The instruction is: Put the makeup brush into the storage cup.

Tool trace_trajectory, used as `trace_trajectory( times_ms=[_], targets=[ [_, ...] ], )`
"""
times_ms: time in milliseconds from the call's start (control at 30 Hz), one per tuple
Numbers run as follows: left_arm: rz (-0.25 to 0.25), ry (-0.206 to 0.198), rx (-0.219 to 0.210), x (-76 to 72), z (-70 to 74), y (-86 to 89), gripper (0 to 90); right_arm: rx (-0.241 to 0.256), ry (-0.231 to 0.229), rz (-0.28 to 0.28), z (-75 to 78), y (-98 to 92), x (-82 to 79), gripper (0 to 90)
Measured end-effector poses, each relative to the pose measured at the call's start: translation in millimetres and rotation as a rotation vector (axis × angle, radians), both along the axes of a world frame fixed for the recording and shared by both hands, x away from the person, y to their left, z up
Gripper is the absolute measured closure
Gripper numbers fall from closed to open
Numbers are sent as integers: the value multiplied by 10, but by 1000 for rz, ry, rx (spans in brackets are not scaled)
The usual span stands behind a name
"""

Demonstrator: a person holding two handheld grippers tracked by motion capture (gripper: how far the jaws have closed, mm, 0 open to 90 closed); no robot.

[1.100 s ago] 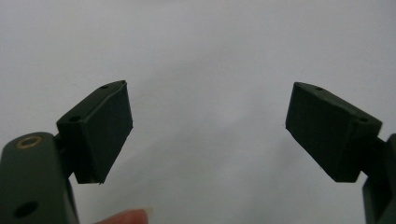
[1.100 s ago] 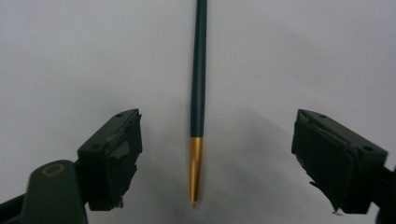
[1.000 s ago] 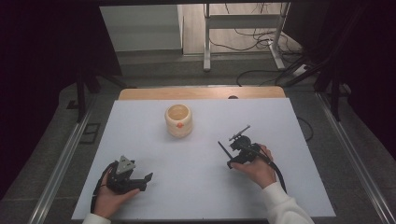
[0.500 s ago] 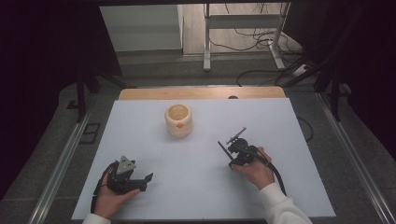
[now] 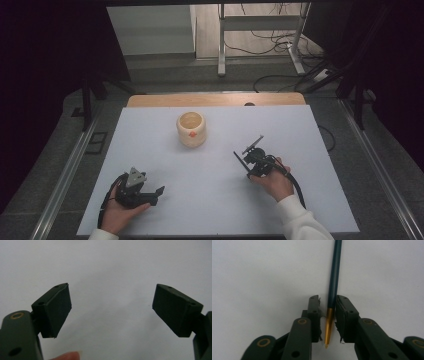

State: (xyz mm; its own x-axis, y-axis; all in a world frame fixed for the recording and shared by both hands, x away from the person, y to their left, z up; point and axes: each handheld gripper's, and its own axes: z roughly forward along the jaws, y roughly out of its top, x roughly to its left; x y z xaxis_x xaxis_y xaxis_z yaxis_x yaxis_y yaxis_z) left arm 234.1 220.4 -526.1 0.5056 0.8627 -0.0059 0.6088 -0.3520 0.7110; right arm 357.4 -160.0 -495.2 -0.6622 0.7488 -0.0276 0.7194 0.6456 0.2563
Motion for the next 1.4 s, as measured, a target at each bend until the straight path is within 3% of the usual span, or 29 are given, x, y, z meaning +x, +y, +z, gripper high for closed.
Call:
trace_trajectory(
  times_ms=[233, 467, 600, 767, 1033, 1400],
  targets=[
    [0, 1, 1, 0, -2, -6, 166, -33, 12, 29, 5, 56, 13, 842],
    [2, 0, 2, 2, -3, 6, 165, -30, 22, 37, 10, 46, 30, 843],
    [2, 1, 2, 7, -5, 16, 165, -42, -20, 48, 20, 59, 10, 844],
    [3, 0, 0, 9, -6, 24, 165, 23, -44, 41, 120, -10, 16, 844],
    [1, -5, 2, 10, -1, 19, 165, 104, -43, 37, 232, -138, 16, 844],
    [-5, -20, 10, 5, 4, 18, 168, 131, -41, 40, 283, -202, 17, 844]
  ],
)
